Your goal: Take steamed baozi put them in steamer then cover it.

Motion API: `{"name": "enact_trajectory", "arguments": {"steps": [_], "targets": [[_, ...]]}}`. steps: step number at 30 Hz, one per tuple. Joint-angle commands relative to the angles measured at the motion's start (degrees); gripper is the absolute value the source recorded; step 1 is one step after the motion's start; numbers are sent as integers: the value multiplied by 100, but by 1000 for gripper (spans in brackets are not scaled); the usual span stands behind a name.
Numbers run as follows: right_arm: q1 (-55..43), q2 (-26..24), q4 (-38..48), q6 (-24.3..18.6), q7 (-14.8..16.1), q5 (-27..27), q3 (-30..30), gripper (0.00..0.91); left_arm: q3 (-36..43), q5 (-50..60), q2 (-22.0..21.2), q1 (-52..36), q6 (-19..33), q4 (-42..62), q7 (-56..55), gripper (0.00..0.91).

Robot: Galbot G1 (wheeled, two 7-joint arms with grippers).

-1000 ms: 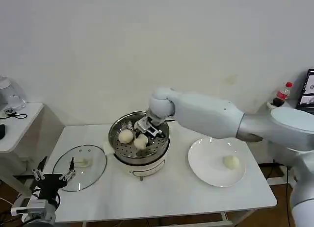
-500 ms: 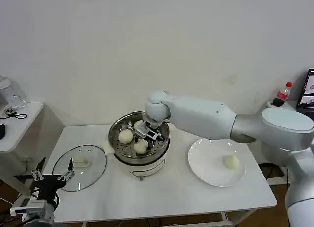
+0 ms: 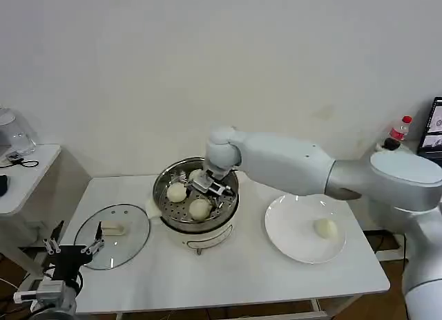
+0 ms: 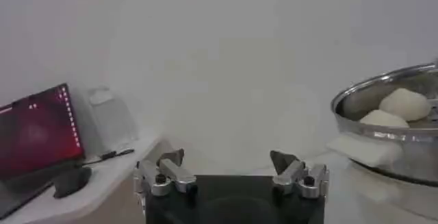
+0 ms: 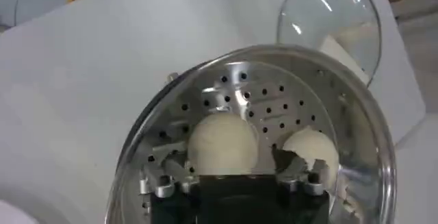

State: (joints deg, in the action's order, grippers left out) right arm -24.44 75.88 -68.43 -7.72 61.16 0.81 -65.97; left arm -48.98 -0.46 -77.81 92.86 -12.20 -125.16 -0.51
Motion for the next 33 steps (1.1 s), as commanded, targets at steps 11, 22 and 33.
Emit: {"name": "enact_trajectory", "arguments": {"steps": [11, 22, 33], "targets": [[-699, -1439, -24, 1560, -315, -994, 754, 907, 23, -167, 237, -76, -42, 30, 4, 907], [-336, -3895, -1258, 2134, -309, -945, 334, 907, 90, -278, 386, -91, -27, 28, 24, 907], [2047, -5266, -1650, 2018, -302, 15, 1806, 907, 328, -194, 417, -163, -31, 114, 16, 907]]}}
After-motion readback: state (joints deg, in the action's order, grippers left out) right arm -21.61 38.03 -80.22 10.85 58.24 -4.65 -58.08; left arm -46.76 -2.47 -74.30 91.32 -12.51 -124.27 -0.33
